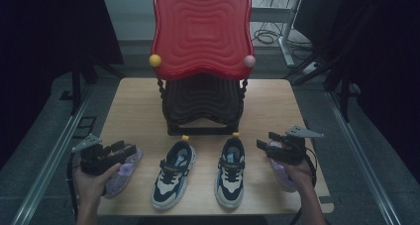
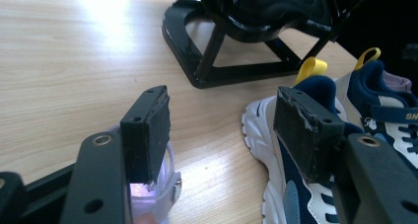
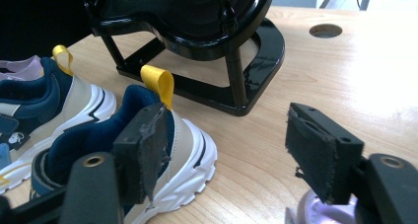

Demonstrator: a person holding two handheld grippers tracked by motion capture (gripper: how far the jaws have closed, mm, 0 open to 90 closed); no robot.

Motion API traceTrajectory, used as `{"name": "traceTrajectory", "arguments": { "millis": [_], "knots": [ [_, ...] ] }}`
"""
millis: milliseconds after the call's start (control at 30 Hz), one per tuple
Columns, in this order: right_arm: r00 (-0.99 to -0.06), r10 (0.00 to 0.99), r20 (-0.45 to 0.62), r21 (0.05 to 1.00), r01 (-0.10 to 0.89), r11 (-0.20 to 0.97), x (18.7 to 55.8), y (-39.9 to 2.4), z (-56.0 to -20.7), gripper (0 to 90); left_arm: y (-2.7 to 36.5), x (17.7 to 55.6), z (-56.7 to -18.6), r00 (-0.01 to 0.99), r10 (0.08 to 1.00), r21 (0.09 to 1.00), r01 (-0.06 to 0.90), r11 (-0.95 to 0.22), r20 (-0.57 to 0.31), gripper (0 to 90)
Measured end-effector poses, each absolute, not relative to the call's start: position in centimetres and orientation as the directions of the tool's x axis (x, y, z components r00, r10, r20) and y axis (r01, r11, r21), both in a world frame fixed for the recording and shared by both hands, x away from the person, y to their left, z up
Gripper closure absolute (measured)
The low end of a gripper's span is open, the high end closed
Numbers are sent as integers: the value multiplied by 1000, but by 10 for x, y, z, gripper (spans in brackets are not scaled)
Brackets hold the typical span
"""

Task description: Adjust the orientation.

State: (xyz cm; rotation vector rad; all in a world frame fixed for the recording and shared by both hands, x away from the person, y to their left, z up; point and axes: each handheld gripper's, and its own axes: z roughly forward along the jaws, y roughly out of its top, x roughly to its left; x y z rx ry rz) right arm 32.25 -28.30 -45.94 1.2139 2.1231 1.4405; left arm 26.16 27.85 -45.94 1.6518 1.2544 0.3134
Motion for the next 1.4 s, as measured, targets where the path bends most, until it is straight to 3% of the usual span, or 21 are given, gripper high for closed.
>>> {"name": "traceTrajectory", "arguments": {
  "millis": [367,733,767,1000,1133,1400],
  "knots": [
    [-616,762,200,877,459,141,316,-291,-459,397,263,260,-458,471,815,824,567,13,-337,412],
    [-631,761,154,853,473,220,316,-274,-466,397,249,254,-446,520,798,838,545,-35,-305,572],
    [-623,771,129,847,474,241,316,-272,-468,390,249,256,-444,516,801,835,549,-38,-303,659],
    [-616,769,173,850,487,200,311,-275,-467,393,248,257,-440,539,793,825,559,-83,-285,889],
    [-620,767,163,853,480,206,307,-272,-464,383,247,252,-439,562,787,819,558,-132,-255,900],
    [-634,756,164,843,488,226,307,-266,-469,376,262,240,-449,528,800,809,580,-96,-284,900]
  ]
}}
